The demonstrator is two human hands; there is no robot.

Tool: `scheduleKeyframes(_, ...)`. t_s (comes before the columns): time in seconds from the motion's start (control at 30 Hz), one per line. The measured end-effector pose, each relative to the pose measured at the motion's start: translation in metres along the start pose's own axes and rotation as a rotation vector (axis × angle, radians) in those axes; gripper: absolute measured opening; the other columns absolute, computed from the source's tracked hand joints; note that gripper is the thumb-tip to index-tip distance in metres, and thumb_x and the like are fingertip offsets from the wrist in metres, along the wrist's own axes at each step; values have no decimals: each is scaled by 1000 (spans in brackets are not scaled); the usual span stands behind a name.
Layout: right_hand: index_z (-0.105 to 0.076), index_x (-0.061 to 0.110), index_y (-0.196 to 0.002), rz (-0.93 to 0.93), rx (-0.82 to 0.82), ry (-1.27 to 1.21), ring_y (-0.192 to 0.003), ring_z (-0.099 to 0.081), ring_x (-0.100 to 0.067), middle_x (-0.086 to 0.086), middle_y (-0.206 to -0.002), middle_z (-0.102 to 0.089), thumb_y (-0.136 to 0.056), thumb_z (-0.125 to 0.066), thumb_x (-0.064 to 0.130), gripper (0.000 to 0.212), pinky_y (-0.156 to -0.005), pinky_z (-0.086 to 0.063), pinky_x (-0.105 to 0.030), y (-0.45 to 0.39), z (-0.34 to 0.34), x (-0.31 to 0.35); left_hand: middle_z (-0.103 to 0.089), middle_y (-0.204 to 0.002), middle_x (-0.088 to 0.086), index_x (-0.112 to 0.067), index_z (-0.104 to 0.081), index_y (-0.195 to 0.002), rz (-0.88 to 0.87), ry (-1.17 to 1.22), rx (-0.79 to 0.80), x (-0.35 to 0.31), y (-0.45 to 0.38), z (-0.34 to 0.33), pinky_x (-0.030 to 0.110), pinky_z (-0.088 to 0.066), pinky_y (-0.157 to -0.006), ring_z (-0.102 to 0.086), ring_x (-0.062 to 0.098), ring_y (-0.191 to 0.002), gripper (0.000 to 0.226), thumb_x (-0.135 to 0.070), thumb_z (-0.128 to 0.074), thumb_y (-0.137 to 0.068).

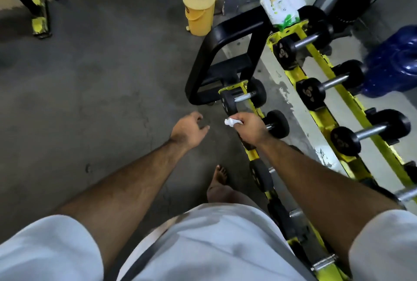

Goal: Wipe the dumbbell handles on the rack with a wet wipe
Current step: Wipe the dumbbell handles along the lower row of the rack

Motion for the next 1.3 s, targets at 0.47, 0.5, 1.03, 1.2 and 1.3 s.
scheduleKeyframes(0.47, -75, 23, -102, -153, 77, 126, -93, -68, -21, 3, -93, -72, -91, -66, 38, 21, -79, -55, -34, -191, 55, -5, -63, -127, 6, -18, -55, -131, -13, -49, 190, -44, -218, -22, 33, -47, -89, -58, 28, -116, 46, -41, -64, -92)
scheduleKeyframes(0.5, -74, 24, -104, -174, 62, 136, -95, -68, -22, 1, -99, -74, -91, -65, 39, 22, -81, -55, -34, -203, 56, -8, -63, -127, 6, -17, -55, -131, -27, -50, 218, -44, -233, -27, 33, -47, -89, -58, 29, -116, 46, -40, -64, -92)
scheduleKeyframes(1.03, -64, 27, -132, -273, 62, 252, -109, -64, -32, -10, -121, -70, -96, -52, 19, 39, -86, -51, -35, -352, -8, -132, -58, -132, 12, -15, -52, -136, -91, -196, 352, -2, -396, -177, 36, -43, -98, -53, 32, -122, 48, -35, -58, -93)
scheduleKeyframes(1.2, -64, 17, -131, -99, 144, 386, -115, -63, -30, -9, -128, -67, -90, -52, 11, 44, -96, -51, -37, -385, -30, -181, -48, -146, 16, -7, -46, -143, -99, -147, 272, 17, -419, -233, 42, -31, -115, -38, 32, -141, 53, -29, -52, -95)
scheduleKeyframes(1.3, -62, 12, -131, -2, 244, 523, -128, -54, -31, -12, -137, -59, -87, -51, 6, 46, -107, -44, -39, -394, -45, -208, -40, -152, 20, -2, -40, -146, -62, -60, 278, 23, -421, -255, 42, -28, -118, -32, 35, -143, 59, -31, -45, -95)
Point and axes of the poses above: each hand's wrist, its own y-axis away from the middle knuckle, its own z-axis out of the back of the hand, x = y × z, the point moved 1 cm from there along -y, towards the middle knuckle
